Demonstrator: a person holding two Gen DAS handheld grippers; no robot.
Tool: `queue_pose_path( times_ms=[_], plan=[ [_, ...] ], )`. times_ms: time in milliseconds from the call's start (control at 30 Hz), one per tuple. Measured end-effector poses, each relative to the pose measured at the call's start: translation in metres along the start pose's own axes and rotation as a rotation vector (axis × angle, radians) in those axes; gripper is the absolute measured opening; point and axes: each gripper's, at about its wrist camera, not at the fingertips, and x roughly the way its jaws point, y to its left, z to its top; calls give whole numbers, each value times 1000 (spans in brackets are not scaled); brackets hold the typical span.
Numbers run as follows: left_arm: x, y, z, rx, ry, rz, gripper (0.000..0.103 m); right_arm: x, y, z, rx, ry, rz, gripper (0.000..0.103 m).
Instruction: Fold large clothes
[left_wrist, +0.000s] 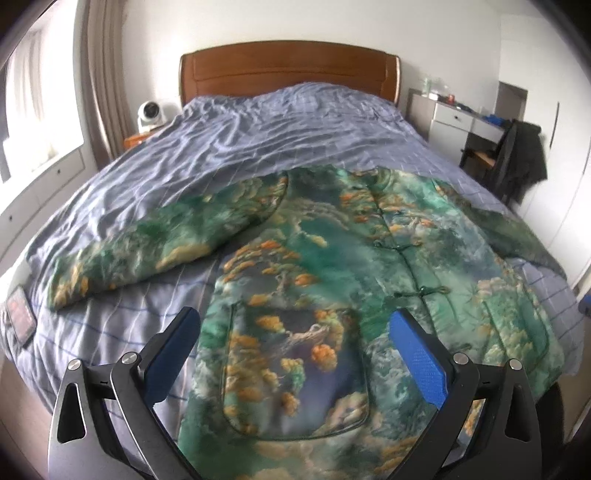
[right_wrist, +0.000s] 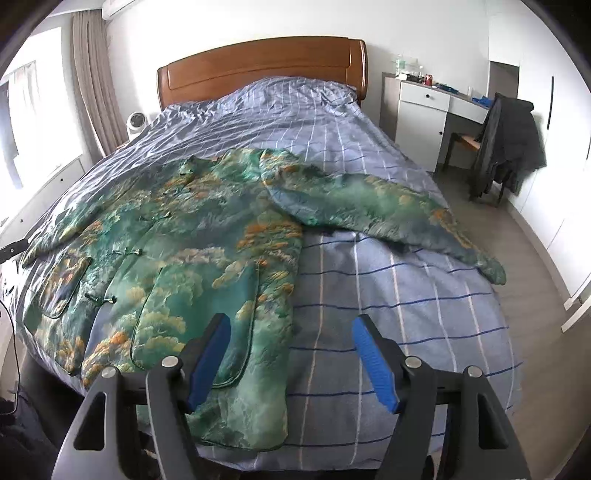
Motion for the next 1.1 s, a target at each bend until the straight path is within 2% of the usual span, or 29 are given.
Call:
queue_pose_path(
  times_ms=[233,367,433,533,600,700,867,967,1033,1067,1100],
  plan=[
    [-1,-19,-1,60,-12,18,102,11,-14,-2,-19,2,-36,70],
    [-1,-20,-4,65,-11,23,102,5,-50,17,59,-78,-58,70],
    [1,-21,-5,60,3,24,102,-2,-83,29,167,-127,-74,70],
    [4,-22,-6,49,18,26,102,-7,-151,42,410,-192,-93,70],
    [5,-25,-6,43,22,26,102,8,-206,41,620,-163,-81,70],
    [4,-30,-8,48,27,28,102,42,-254,28,838,-93,16,70],
    [7,-39,-11,78,52,49,102,103,-292,-4,1152,-56,150,70],
    [3,-39,-12,73,56,55,102,132,-303,-17,1292,-79,144,70],
    [0,-38,-14,65,59,60,102,143,-309,-21,1344,-115,96,70],
    [-1,-37,-16,62,62,63,102,150,-313,-22,1371,-141,69,67],
    [-1,-36,-17,60,67,71,102,155,-315,-24,1386,-155,57,50]
  ],
)
